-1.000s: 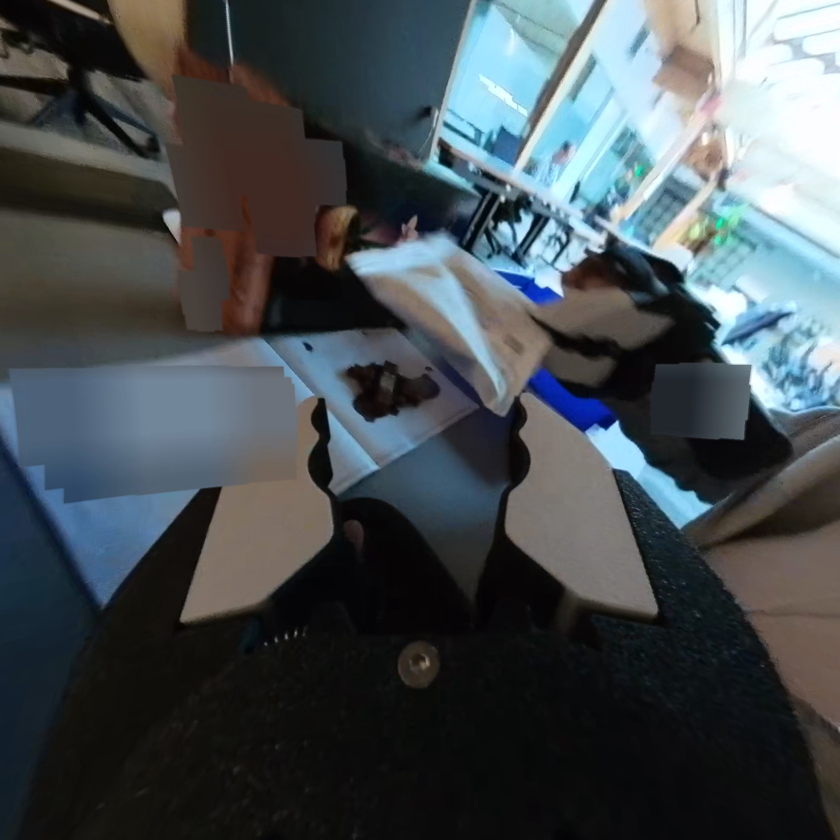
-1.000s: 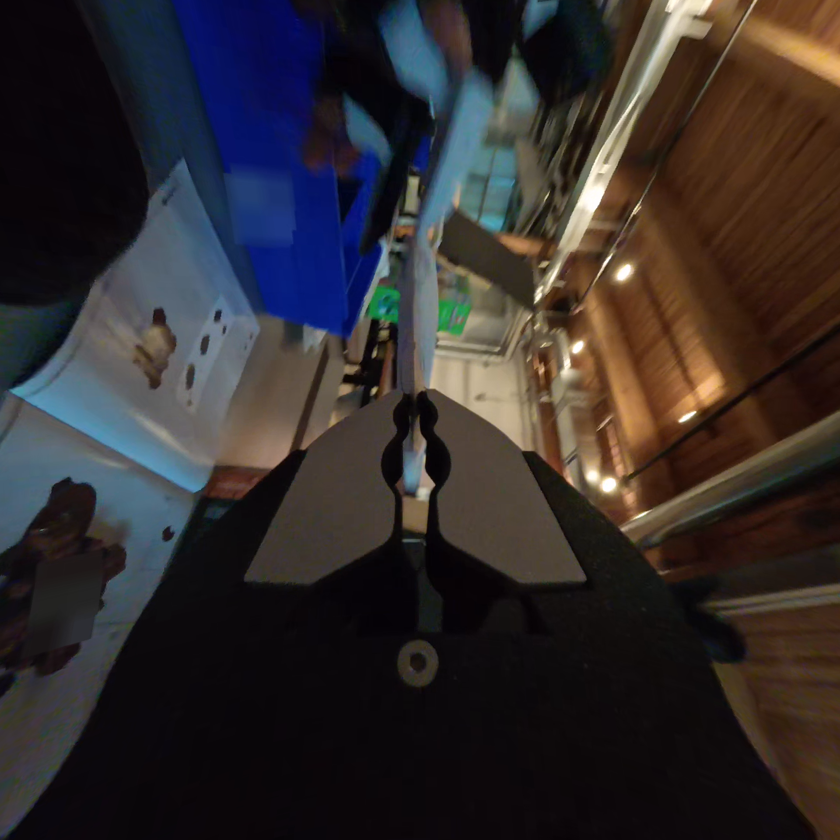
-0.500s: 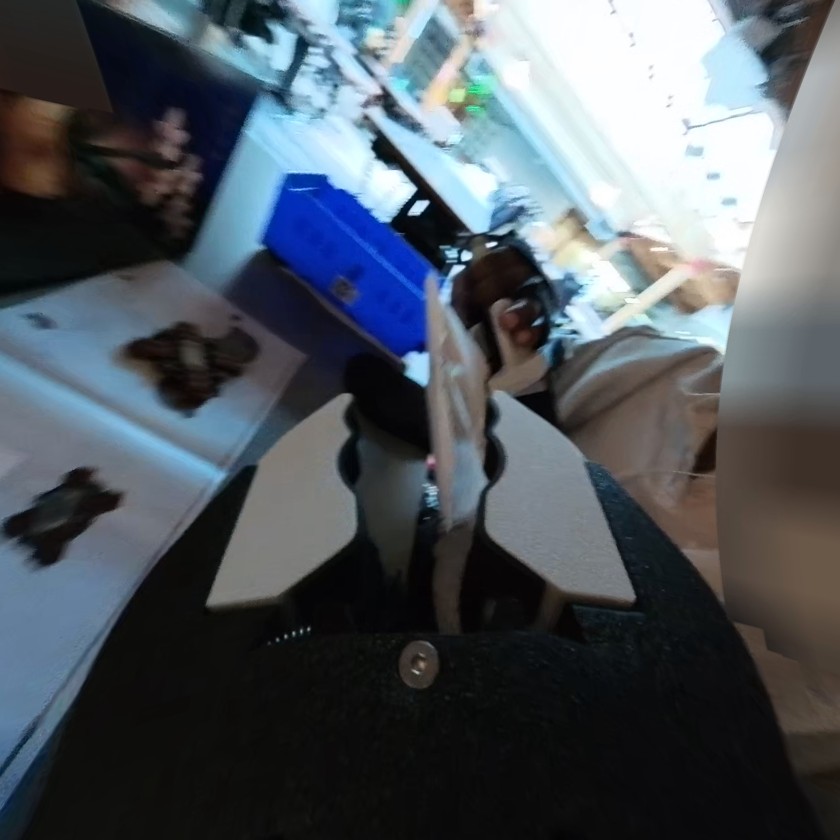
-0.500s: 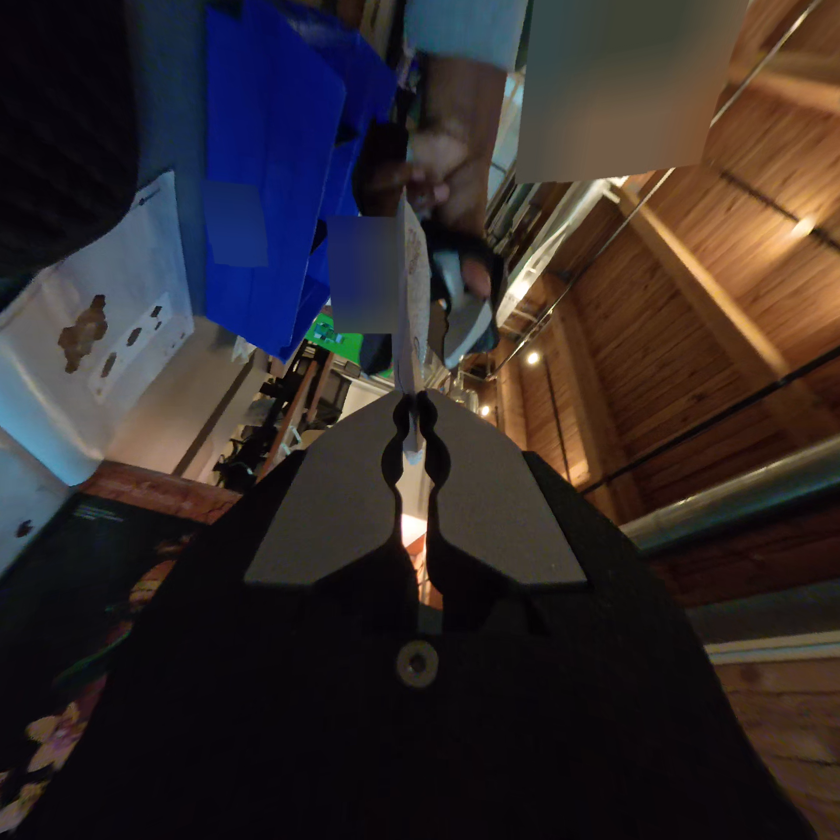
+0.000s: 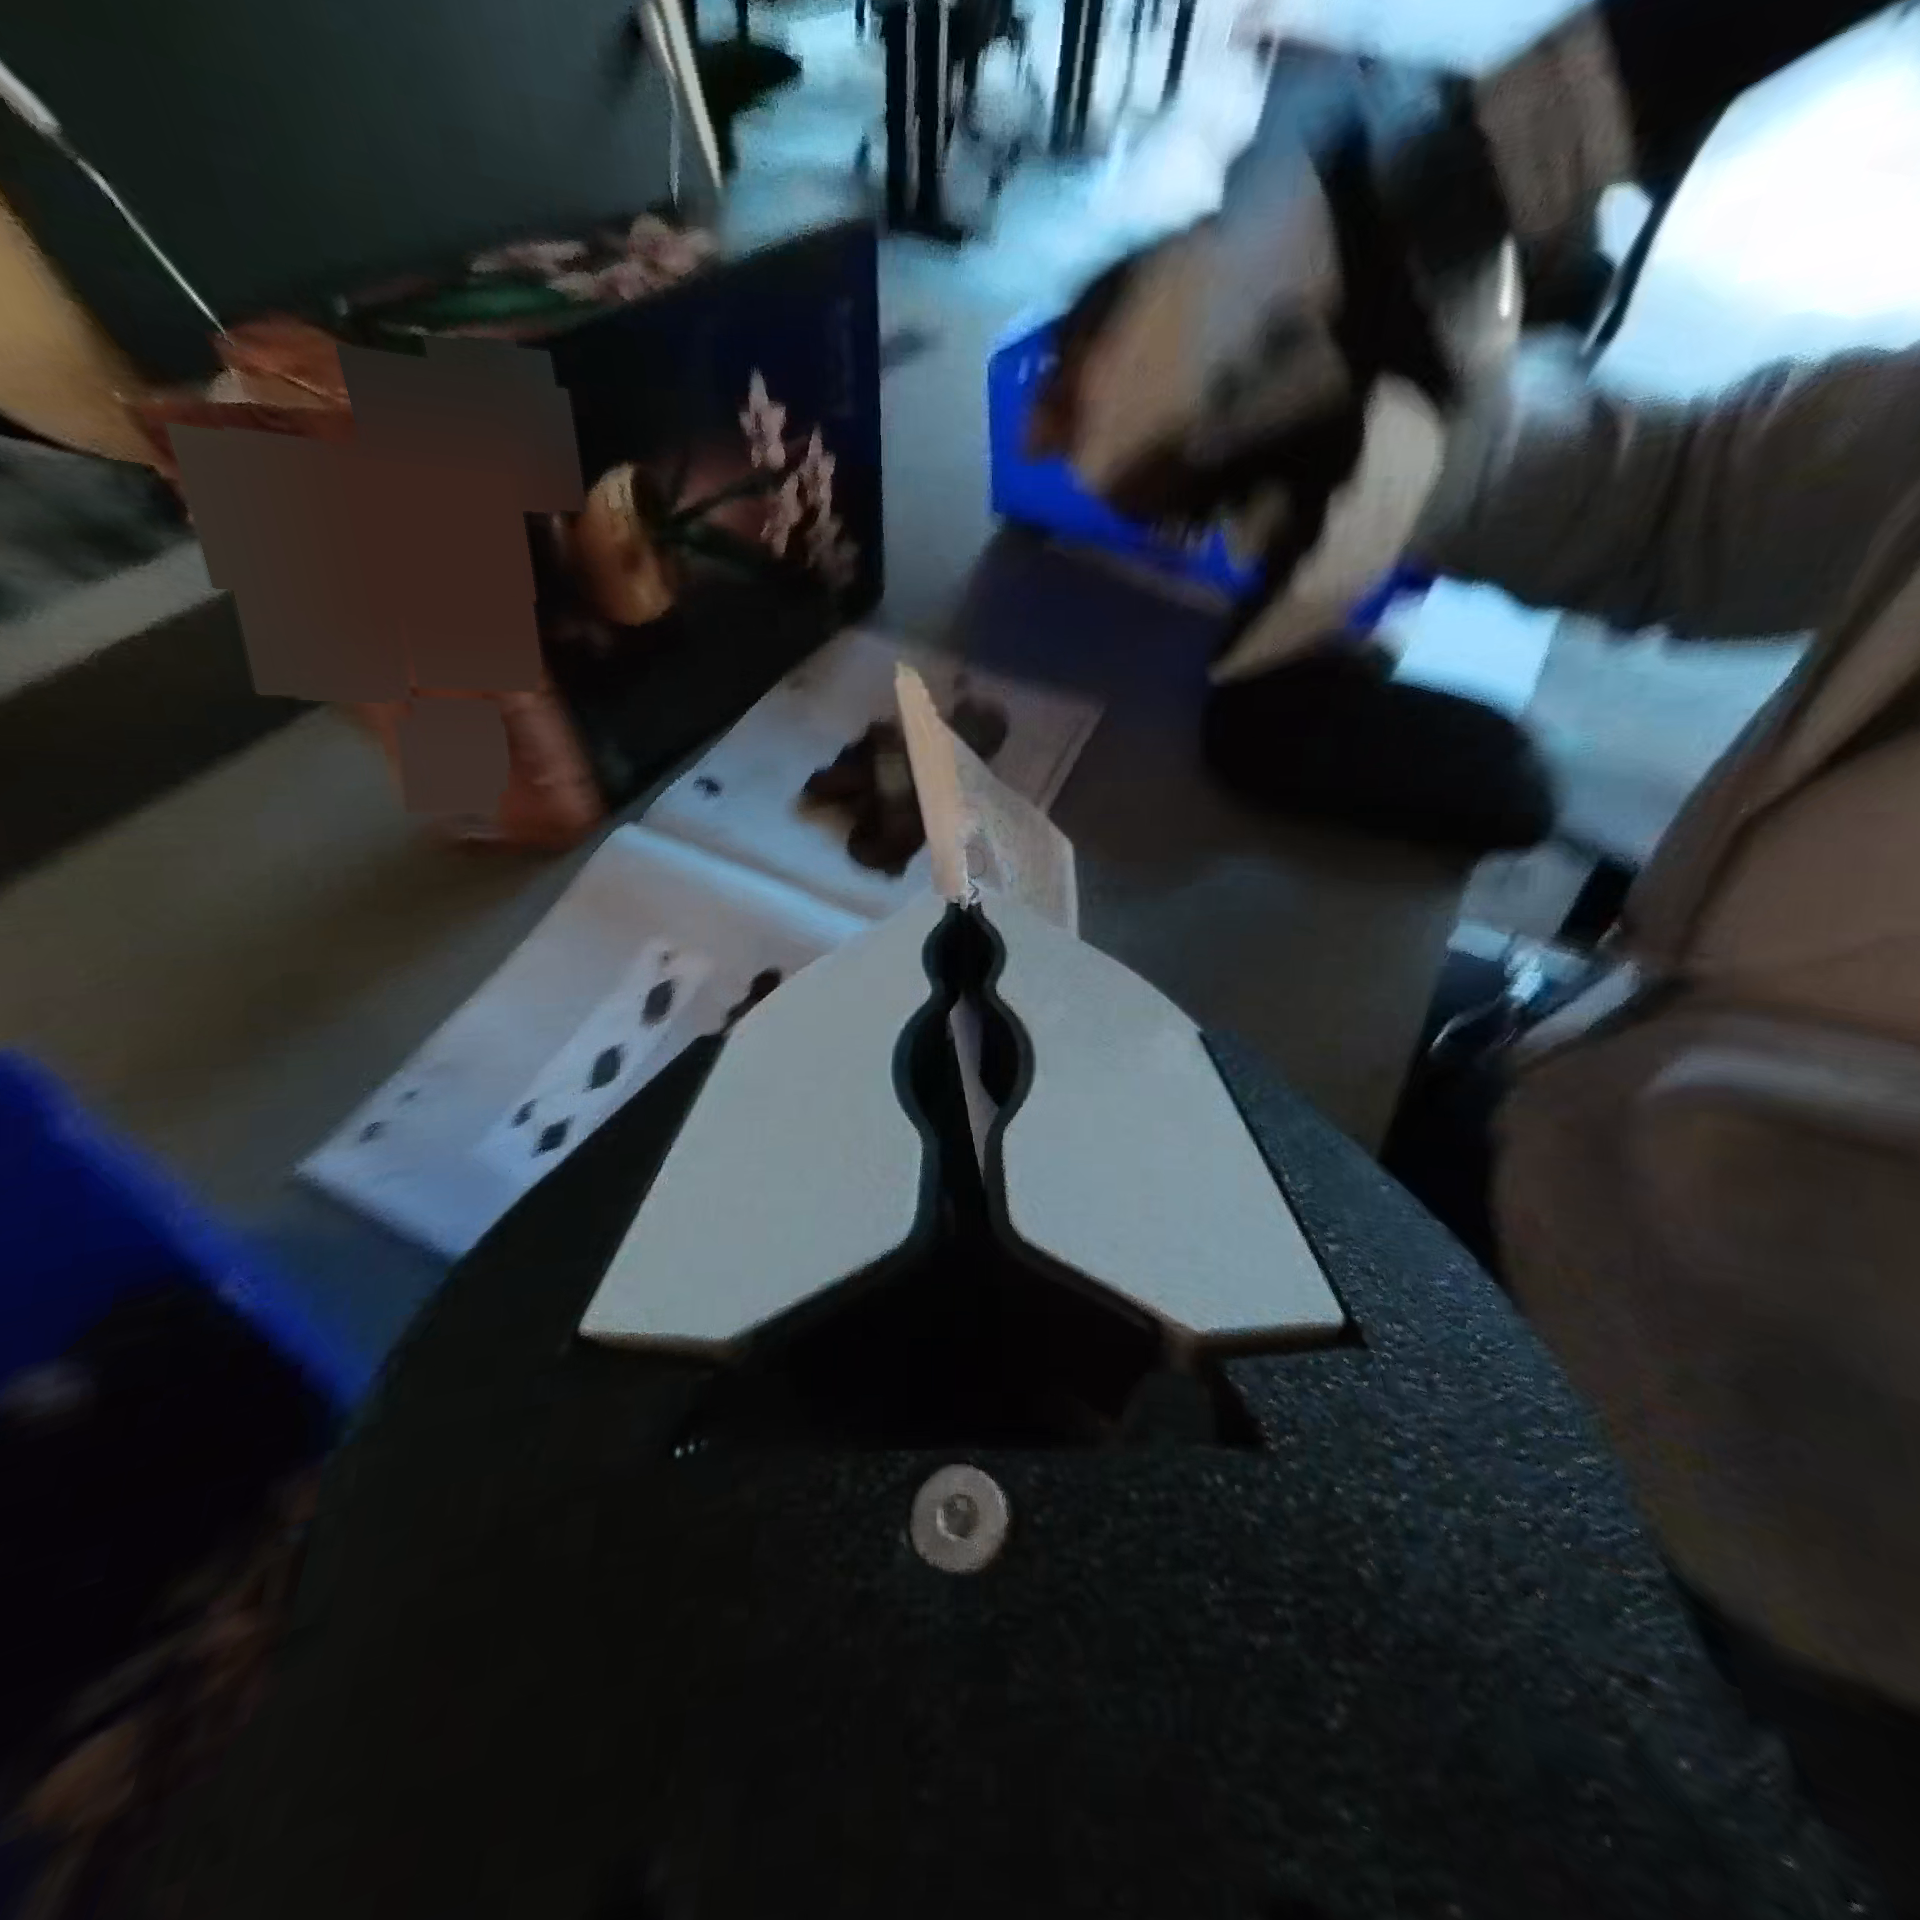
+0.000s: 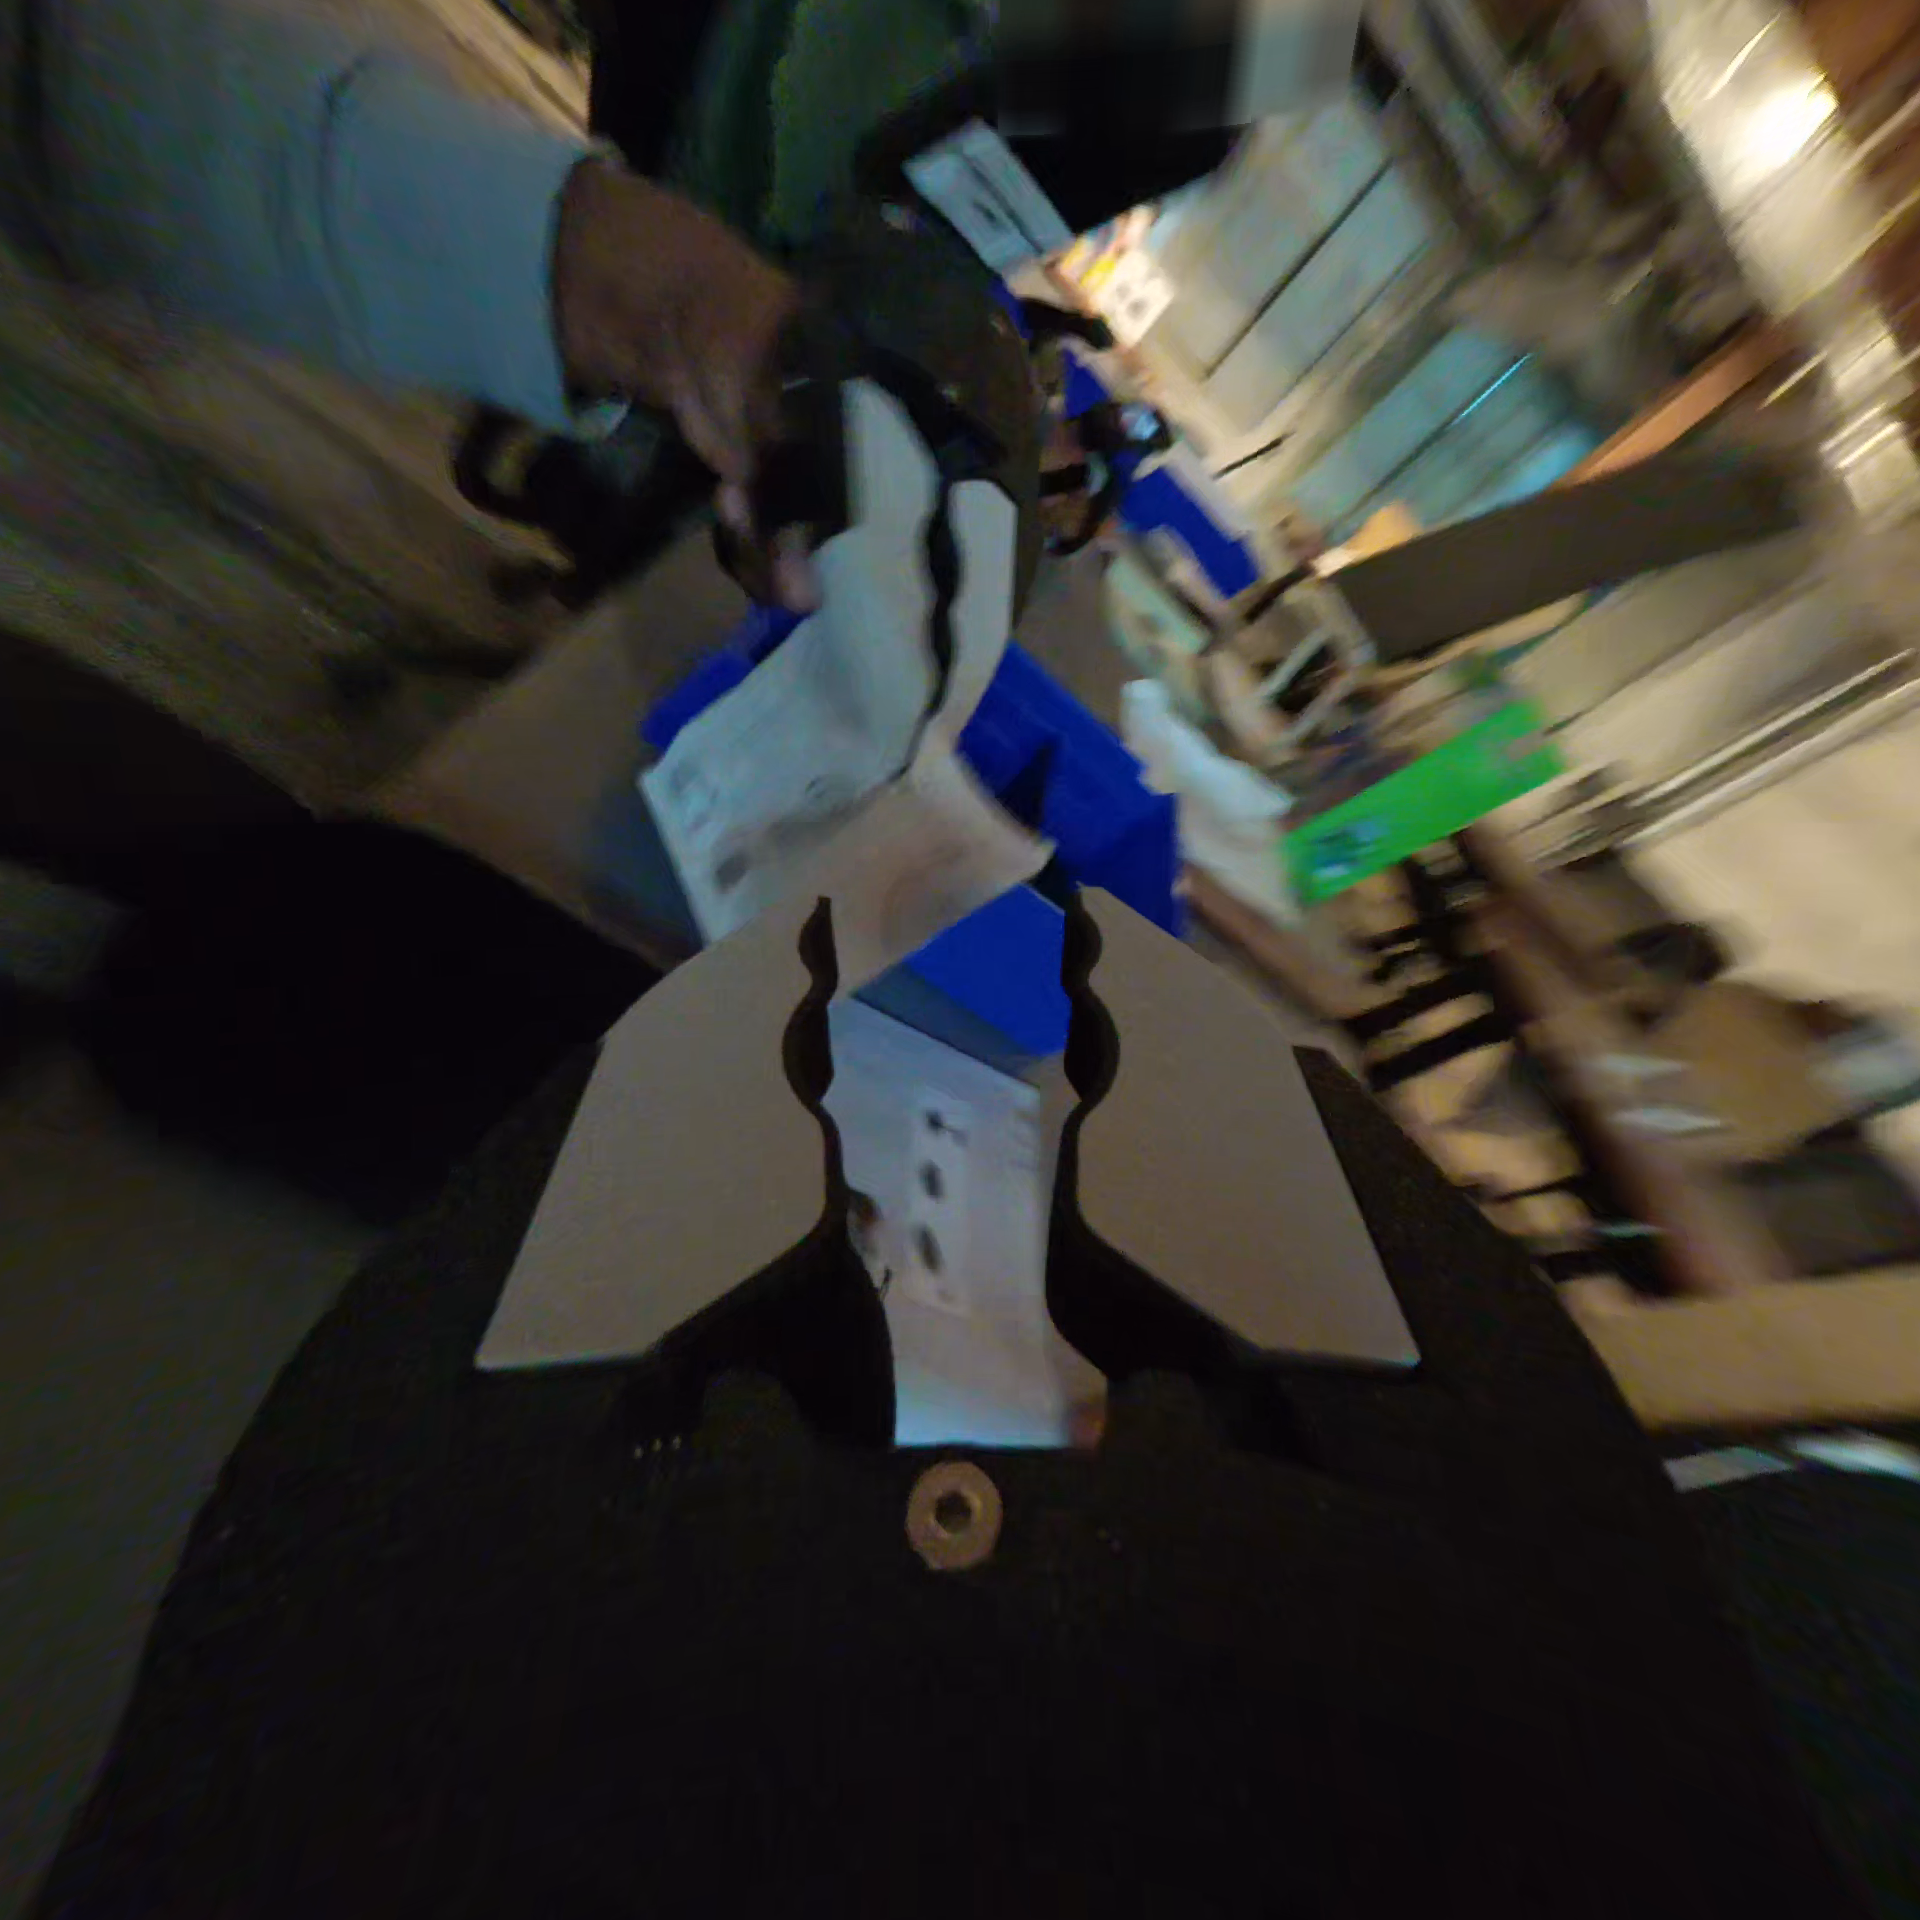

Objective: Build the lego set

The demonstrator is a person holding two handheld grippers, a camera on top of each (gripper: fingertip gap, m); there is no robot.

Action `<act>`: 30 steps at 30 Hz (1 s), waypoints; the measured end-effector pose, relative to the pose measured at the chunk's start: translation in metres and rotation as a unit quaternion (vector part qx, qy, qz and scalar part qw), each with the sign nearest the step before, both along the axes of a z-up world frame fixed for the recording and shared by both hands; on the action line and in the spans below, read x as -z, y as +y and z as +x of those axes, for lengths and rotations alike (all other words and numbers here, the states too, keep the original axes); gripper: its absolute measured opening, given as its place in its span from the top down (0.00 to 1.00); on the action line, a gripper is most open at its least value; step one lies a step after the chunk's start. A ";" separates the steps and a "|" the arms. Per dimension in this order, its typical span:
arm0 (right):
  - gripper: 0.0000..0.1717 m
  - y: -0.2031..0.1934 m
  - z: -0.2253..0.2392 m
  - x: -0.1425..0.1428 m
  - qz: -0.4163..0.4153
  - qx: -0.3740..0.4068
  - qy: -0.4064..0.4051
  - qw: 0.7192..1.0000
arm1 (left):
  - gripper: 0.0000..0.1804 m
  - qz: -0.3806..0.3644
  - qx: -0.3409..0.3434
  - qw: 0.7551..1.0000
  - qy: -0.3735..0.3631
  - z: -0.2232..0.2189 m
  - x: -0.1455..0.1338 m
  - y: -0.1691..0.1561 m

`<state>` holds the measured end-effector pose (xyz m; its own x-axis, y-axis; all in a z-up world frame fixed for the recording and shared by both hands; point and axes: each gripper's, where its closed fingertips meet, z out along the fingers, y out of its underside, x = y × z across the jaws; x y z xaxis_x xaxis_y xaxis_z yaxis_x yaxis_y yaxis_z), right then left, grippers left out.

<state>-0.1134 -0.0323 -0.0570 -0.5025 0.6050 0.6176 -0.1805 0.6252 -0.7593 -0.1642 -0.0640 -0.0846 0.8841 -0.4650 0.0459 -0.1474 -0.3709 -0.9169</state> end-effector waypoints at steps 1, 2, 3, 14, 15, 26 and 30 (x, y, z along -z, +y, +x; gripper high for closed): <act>0.75 -0.005 -0.010 0.000 -0.013 -0.006 -0.027 1.000 | 1.00 -0.007 0.001 1.000 0.026 0.002 0.003 -0.003; 0.73 -0.011 -0.020 0.002 -0.022 -0.012 -0.053 0.998 | 1.00 -0.013 0.004 0.999 0.051 0.003 0.006 -0.005; 0.72 -0.018 -0.028 0.007 -0.028 -0.025 -0.084 0.996 | 1.00 -0.017 0.007 0.997 0.070 0.005 0.009 -0.008; 1.00 -0.073 -0.065 0.034 -0.011 -0.139 -0.155 0.978 | 0.73 0.011 -0.073 0.988 0.139 -0.026 0.010 -0.054; 1.00 -0.078 -0.071 0.033 -0.008 -0.145 -0.159 0.977 | 0.72 0.010 -0.097 0.983 0.154 -0.038 0.007 -0.060; 1.00 -0.147 -0.180 0.001 0.015 -0.219 -0.175 0.960 | 0.97 -0.021 -0.183 0.952 0.242 -0.129 -0.021 -0.111; 1.00 -0.157 -0.193 0.015 -0.004 -0.242 -0.190 0.951 | 0.99 -0.020 -0.193 0.947 0.256 -0.144 -0.006 -0.122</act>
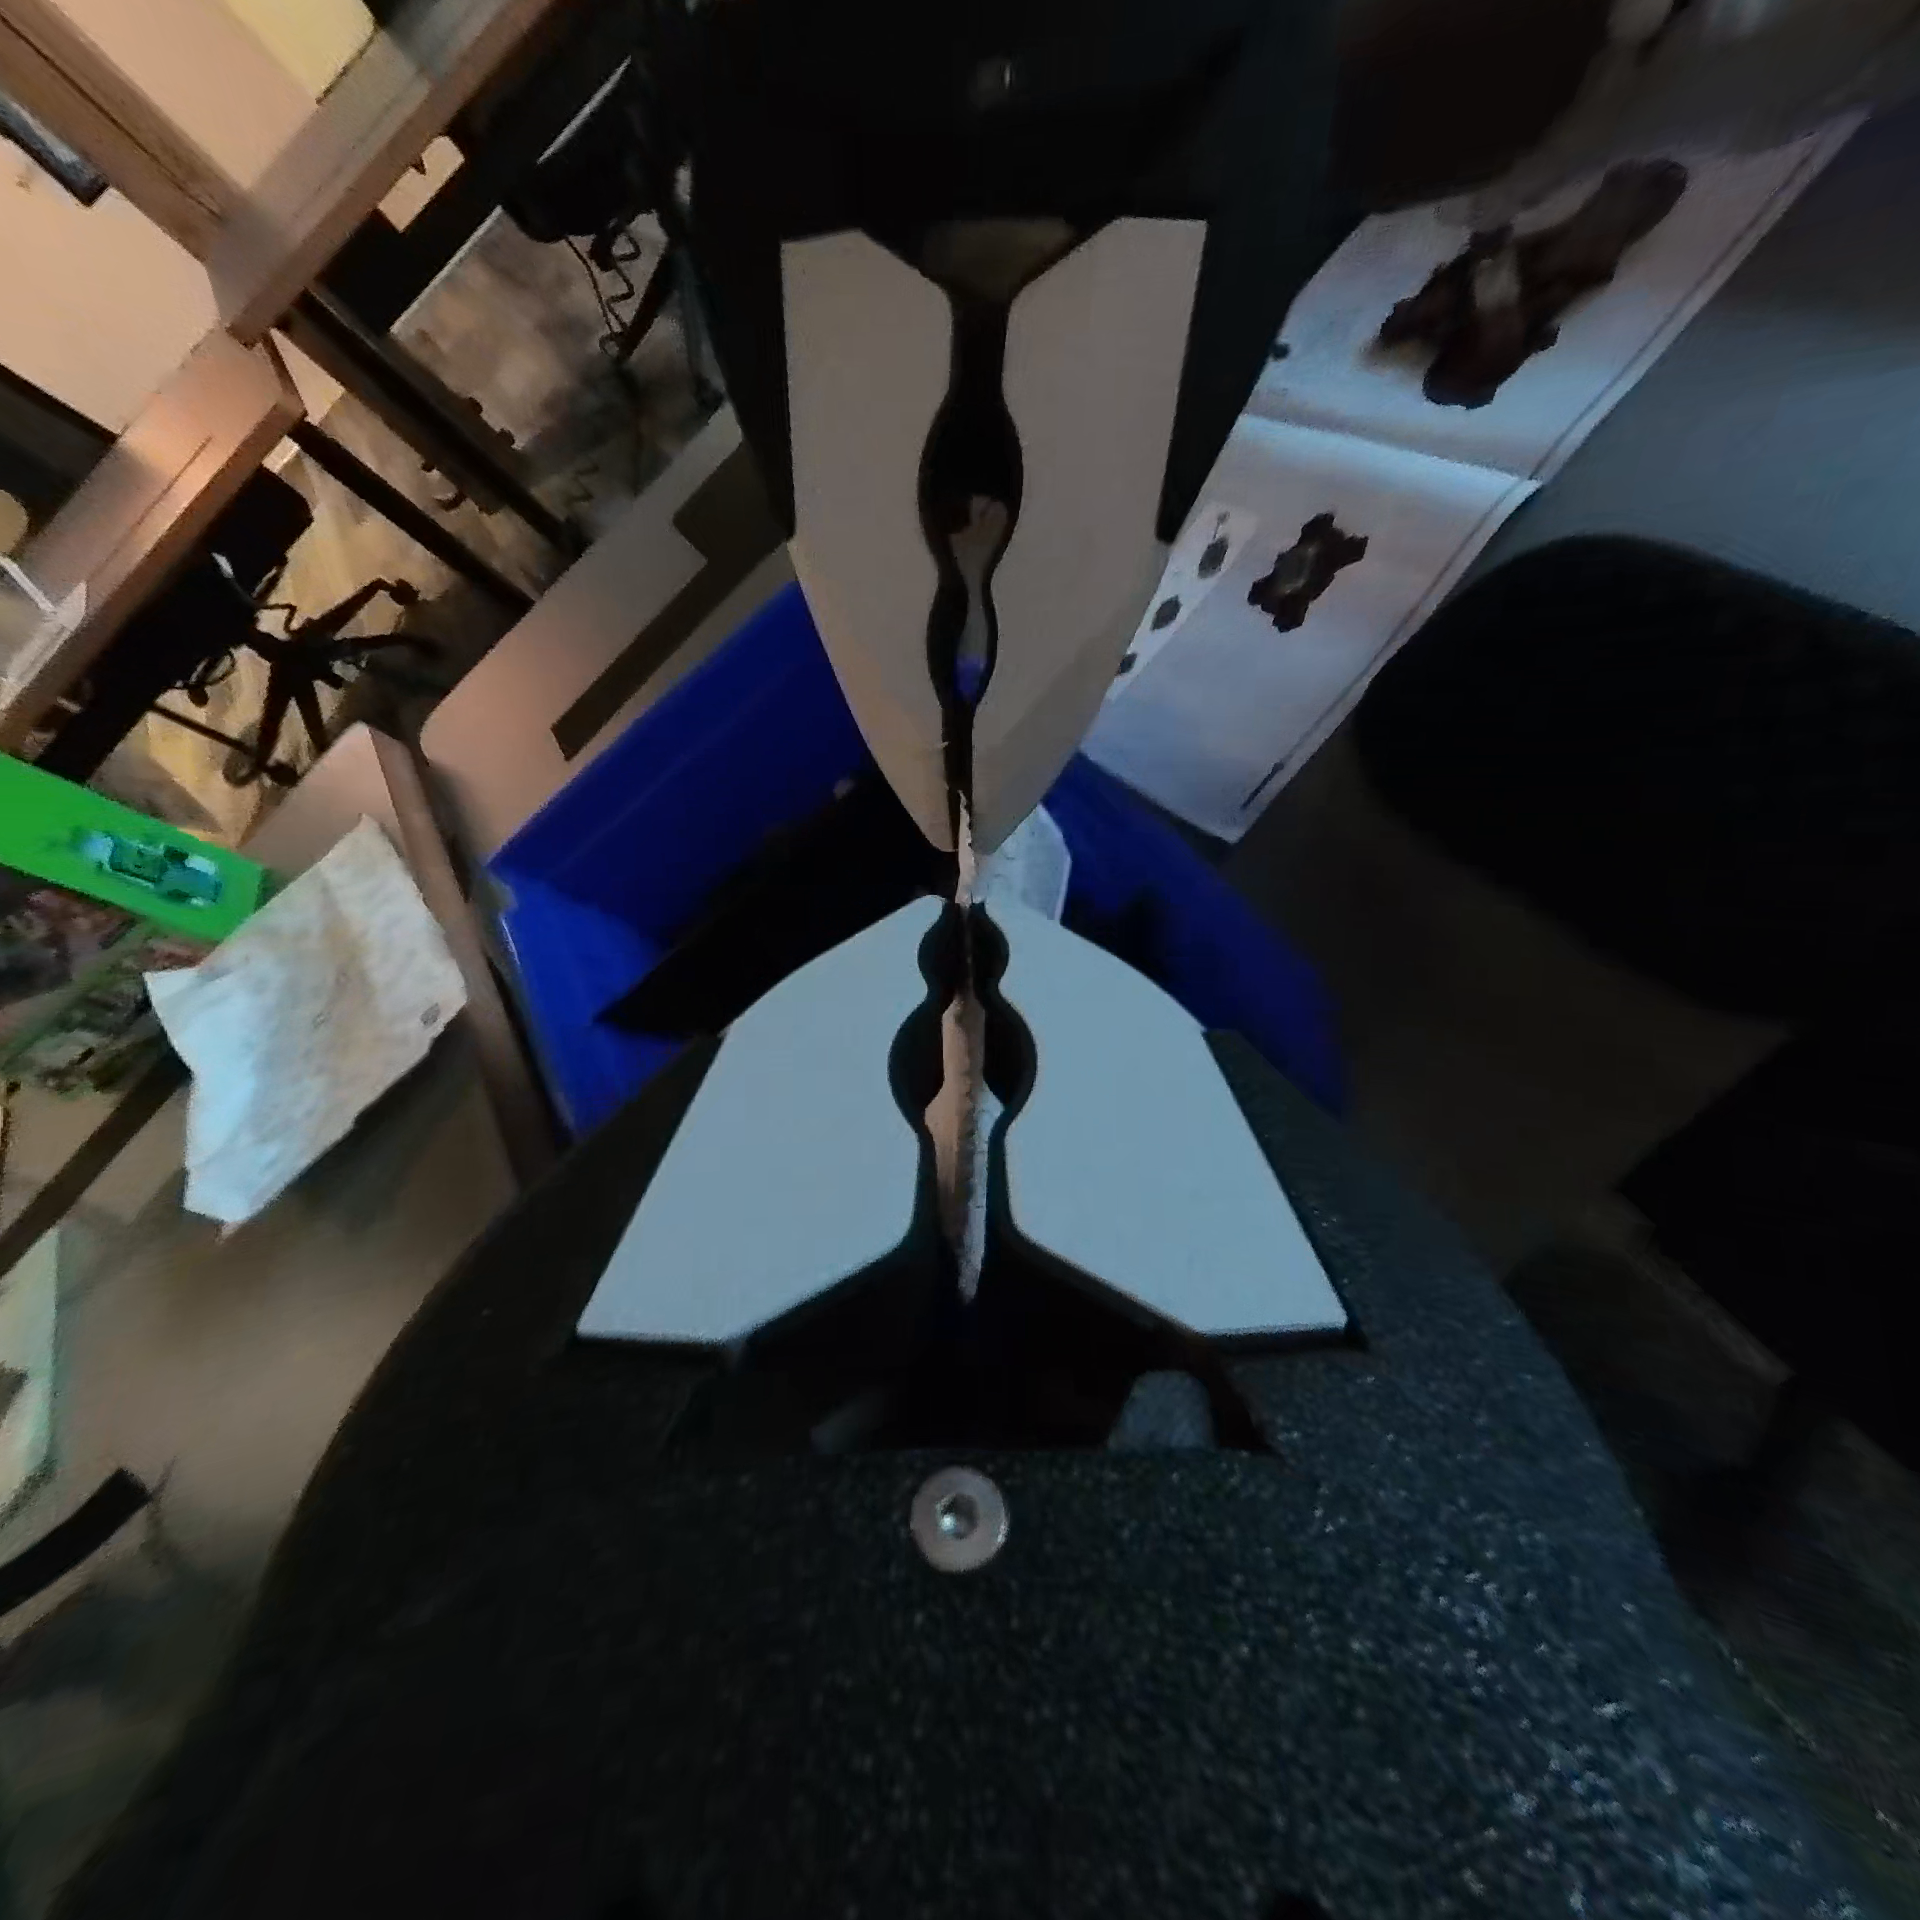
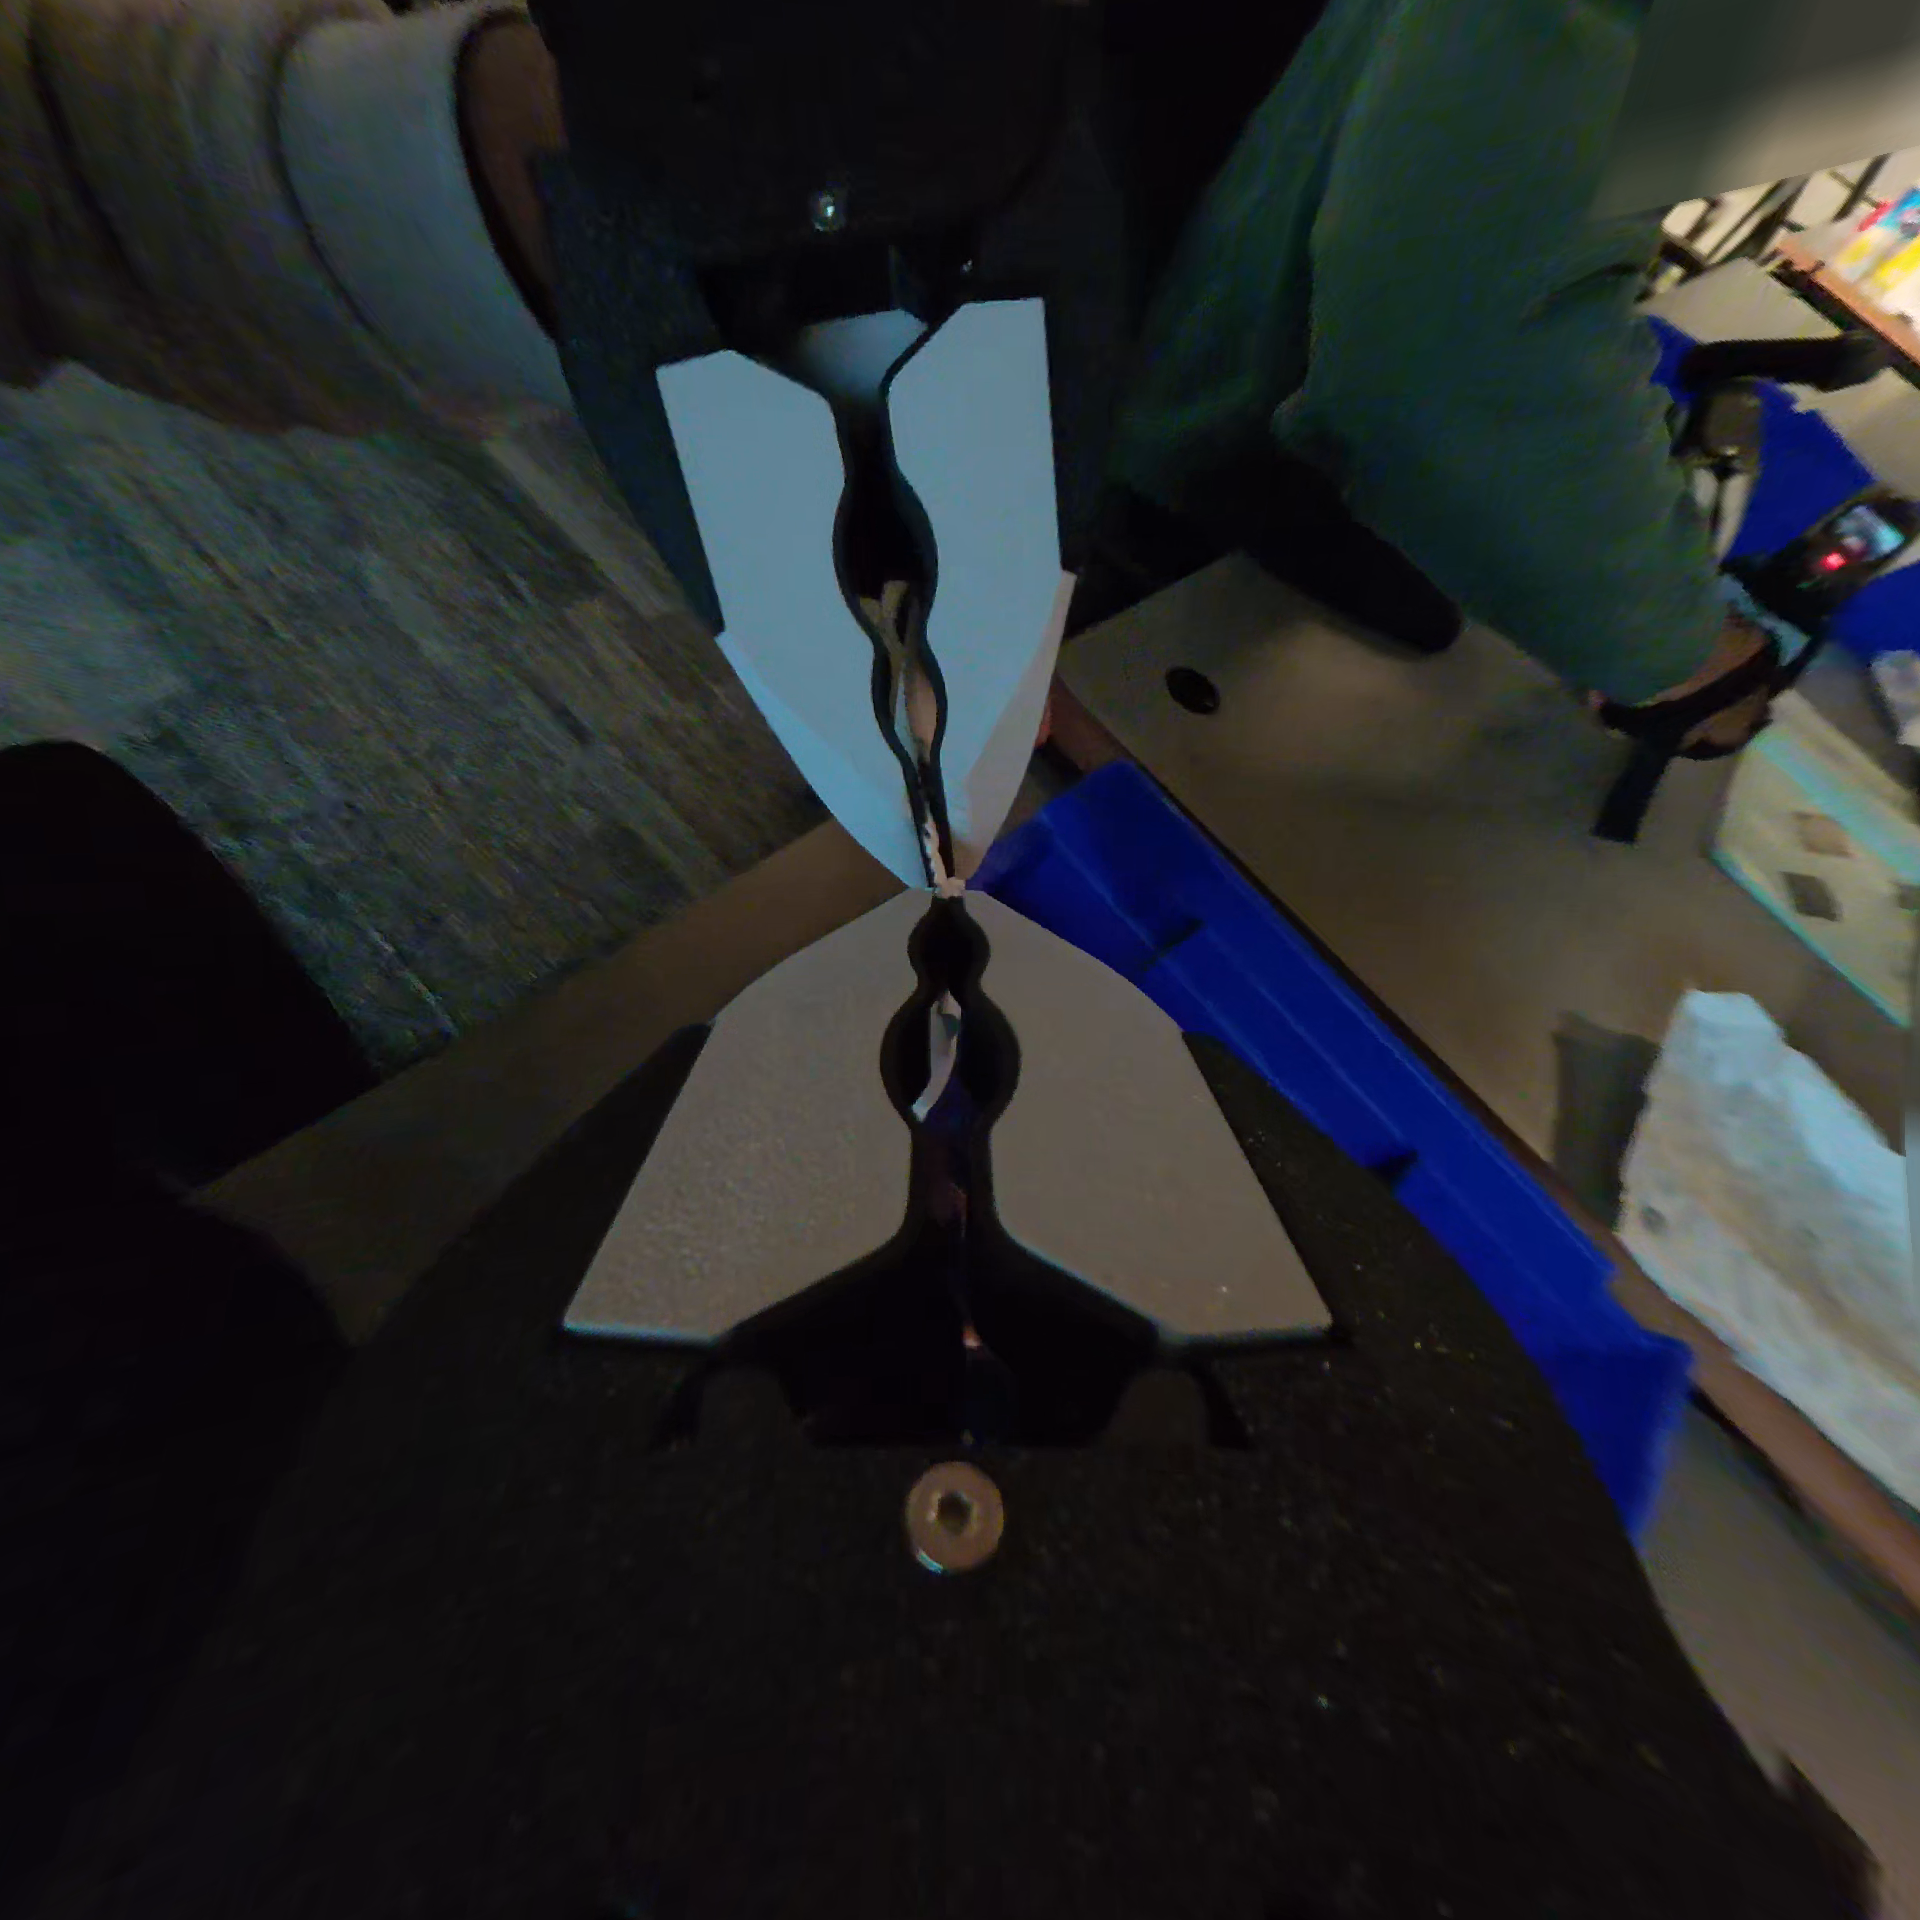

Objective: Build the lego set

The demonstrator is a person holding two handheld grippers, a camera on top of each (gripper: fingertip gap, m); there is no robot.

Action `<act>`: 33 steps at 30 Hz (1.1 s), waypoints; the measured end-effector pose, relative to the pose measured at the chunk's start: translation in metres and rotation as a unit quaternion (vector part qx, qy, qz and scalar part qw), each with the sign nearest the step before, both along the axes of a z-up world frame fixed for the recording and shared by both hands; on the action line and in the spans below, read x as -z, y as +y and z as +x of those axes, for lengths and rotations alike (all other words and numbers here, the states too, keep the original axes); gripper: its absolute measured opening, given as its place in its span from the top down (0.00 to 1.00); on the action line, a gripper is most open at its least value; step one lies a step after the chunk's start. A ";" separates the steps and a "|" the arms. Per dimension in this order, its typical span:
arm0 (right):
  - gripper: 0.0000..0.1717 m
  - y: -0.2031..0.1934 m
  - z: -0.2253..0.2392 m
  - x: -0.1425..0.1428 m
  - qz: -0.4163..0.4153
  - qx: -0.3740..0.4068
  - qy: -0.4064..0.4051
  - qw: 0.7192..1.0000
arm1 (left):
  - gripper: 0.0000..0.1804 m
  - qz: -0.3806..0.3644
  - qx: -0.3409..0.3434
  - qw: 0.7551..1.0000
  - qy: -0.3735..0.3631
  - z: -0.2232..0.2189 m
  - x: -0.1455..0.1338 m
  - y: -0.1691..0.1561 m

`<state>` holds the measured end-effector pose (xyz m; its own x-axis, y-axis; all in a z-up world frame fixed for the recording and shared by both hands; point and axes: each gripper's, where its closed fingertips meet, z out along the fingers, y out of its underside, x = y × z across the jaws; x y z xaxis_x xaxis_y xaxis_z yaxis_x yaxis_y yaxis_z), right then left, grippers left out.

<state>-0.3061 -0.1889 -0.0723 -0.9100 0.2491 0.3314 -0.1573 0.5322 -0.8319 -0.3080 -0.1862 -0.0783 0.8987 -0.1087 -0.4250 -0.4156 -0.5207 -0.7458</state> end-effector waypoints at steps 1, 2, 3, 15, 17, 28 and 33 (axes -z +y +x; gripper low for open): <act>1.00 -0.002 -0.001 0.003 -0.006 -0.003 -0.005 1.000 | 0.99 0.002 0.000 1.000 -0.001 -0.001 0.003 -0.002; 1.00 -0.003 -0.003 0.006 -0.010 -0.004 -0.010 1.000 | 0.98 0.002 0.001 1.000 0.002 -0.002 0.006 -0.004; 1.00 -0.004 -0.004 0.010 -0.012 -0.006 -0.015 1.000 | 0.98 -0.001 0.001 1.000 0.005 -0.003 0.010 -0.005; 0.97 -0.008 -0.012 0.016 -0.059 -0.004 -0.029 0.998 | 1.00 -0.021 -0.021 0.999 -0.020 -0.009 0.023 -0.011; 1.00 -0.010 -0.011 0.018 -0.056 -0.008 -0.041 0.998 | 1.00 -0.017 -0.024 0.999 -0.018 -0.010 0.024 -0.013; 1.00 -0.017 -0.029 0.027 -0.176 0.106 -0.265 0.942 | 1.00 0.015 -0.113 0.975 0.189 -0.021 0.028 -0.016; 1.00 -0.015 -0.034 0.029 -0.243 0.130 -0.316 0.908 | 1.00 0.030 -0.142 0.970 0.198 -0.025 0.030 -0.014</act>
